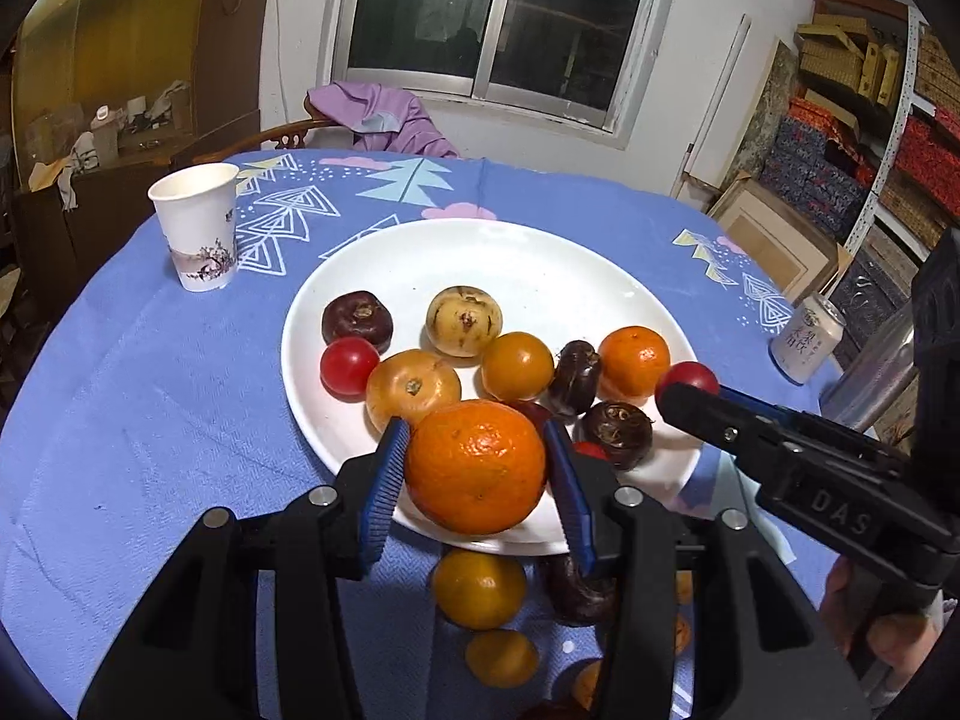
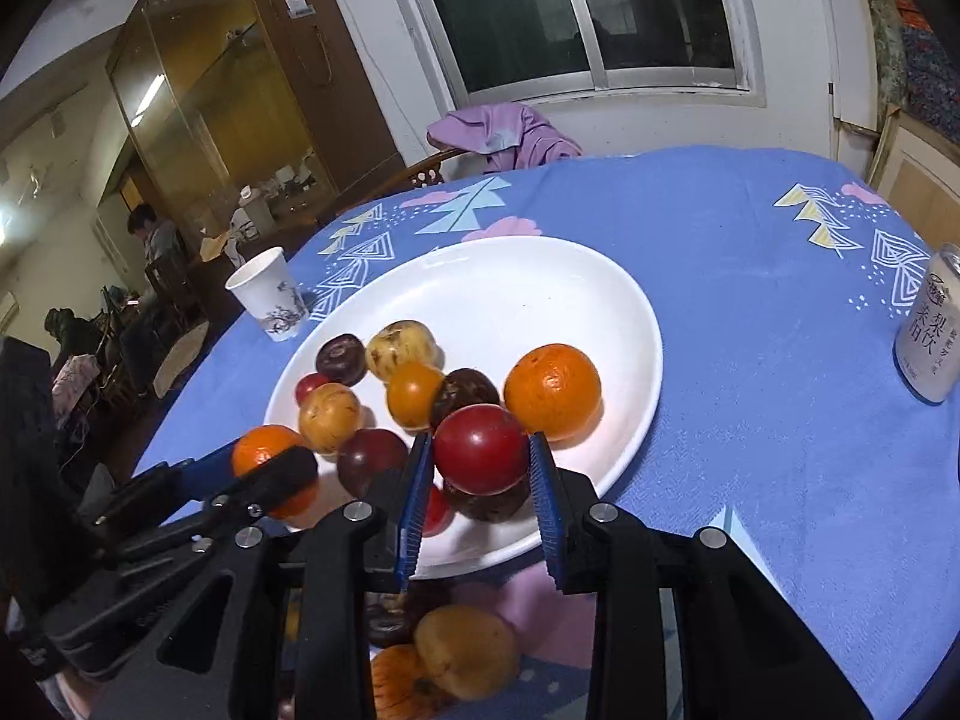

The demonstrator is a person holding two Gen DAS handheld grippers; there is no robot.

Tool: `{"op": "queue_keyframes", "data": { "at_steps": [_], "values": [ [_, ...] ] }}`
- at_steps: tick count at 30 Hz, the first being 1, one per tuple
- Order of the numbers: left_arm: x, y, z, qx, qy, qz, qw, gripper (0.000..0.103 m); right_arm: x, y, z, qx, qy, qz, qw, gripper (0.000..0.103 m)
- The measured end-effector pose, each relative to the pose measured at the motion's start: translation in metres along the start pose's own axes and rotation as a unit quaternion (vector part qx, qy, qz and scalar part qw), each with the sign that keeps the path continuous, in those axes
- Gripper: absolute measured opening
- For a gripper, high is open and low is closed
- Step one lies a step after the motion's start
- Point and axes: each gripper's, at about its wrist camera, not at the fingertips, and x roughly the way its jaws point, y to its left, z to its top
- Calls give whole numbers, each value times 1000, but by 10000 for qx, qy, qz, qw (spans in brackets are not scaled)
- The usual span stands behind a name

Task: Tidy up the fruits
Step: 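Place the mandarin on the plate with the left tool while the right places the plum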

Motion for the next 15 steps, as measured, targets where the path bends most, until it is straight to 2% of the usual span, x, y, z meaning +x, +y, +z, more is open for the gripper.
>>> {"op": "queue_keyframes", "data": {
  "at_steps": [1, 2, 4, 10, 11, 13, 15],
  "values": [
    [2, -1, 0, 45, 23, -33, 10000, 46, 1, -1, -1, -5, -7, -37, 10000, 34],
    [4, -1, -1, 76, 24, -19, 10000, 47, 1, -2, -2, -4, 5, -69, 10000, 40],
    [1, 0, -1, 99, -93, 97, 9999, 64, -6, -3, -2, 31, -127, -53, 9999, 43],
    [-26, 16, 0, -231, -450, 34, 9987, 66, -57, -1, -1, 51, -849, 151, 9963, 47],
    [-30, 20, -3, -298, -480, 22, 9984, 66, -69, 0, -3, 25, -997, 174, 9949, 54],
    [-38, 28, -11, -427, -519, 41, 9977, 78, -94, 1, -11, -1, -1309, 201, 9912, 68],
    [-45, 35, -23, -509, -543, 170, 9971, 79, -112, -1, -28, 54, -1500, 227, 9884, 71]
  ]
}}
